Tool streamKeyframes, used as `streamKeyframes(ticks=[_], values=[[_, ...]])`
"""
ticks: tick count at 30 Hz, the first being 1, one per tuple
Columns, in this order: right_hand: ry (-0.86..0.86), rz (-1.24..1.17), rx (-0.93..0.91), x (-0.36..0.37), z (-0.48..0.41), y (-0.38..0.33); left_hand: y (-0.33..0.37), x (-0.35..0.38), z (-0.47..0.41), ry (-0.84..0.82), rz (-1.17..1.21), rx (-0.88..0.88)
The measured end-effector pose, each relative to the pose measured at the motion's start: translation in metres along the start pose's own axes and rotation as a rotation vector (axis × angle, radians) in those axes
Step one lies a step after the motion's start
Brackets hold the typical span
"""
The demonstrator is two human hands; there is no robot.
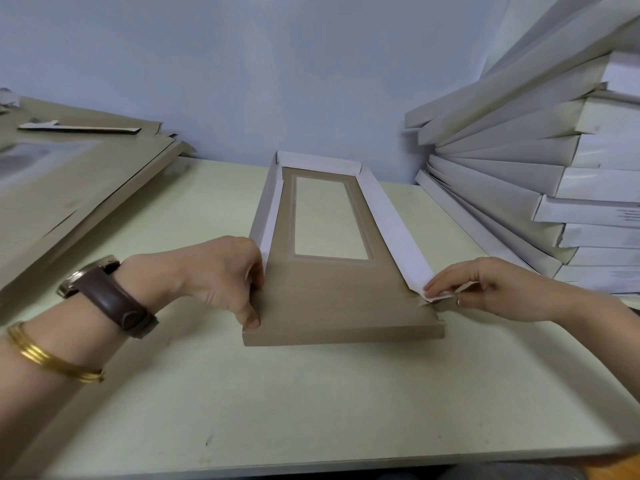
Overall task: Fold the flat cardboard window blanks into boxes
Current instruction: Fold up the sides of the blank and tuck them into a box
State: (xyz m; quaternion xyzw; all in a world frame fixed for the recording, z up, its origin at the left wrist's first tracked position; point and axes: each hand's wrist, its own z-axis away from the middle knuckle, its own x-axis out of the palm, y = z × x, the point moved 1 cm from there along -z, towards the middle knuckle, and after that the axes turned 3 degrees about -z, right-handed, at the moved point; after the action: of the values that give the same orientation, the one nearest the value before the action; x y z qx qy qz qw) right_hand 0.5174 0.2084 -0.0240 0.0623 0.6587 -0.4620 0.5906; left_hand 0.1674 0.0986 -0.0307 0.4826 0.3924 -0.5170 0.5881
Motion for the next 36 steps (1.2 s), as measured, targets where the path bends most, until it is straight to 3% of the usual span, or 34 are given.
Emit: streamKeyframes(ticks=[6,11,22,28,36], values=[[0.014,0.002,0.002,-0.002,-0.001,-0.004,0.002,-0.001,-0.003,0.000,0.004,-0.020],[-0.010,-0.226,0.021,-0.005,0.001,0.000,0.002,-0.002,-0.003,-0.012,0.004,-0.019],[0.013,-0.310,0.091,-0.001,-0.004,0.006,0.001,-0.001,-0.004,-0.017,-0.006,-0.015],[0.096,-0.275,0.093,0.009,-0.009,0.007,0.001,-0.001,-0.004,-0.009,-0.009,-0.010],[0.380,-0.146,0.060,0.030,-0.007,-0.001,0.001,0.000,-0.005,-0.012,0.003,-0.005]])
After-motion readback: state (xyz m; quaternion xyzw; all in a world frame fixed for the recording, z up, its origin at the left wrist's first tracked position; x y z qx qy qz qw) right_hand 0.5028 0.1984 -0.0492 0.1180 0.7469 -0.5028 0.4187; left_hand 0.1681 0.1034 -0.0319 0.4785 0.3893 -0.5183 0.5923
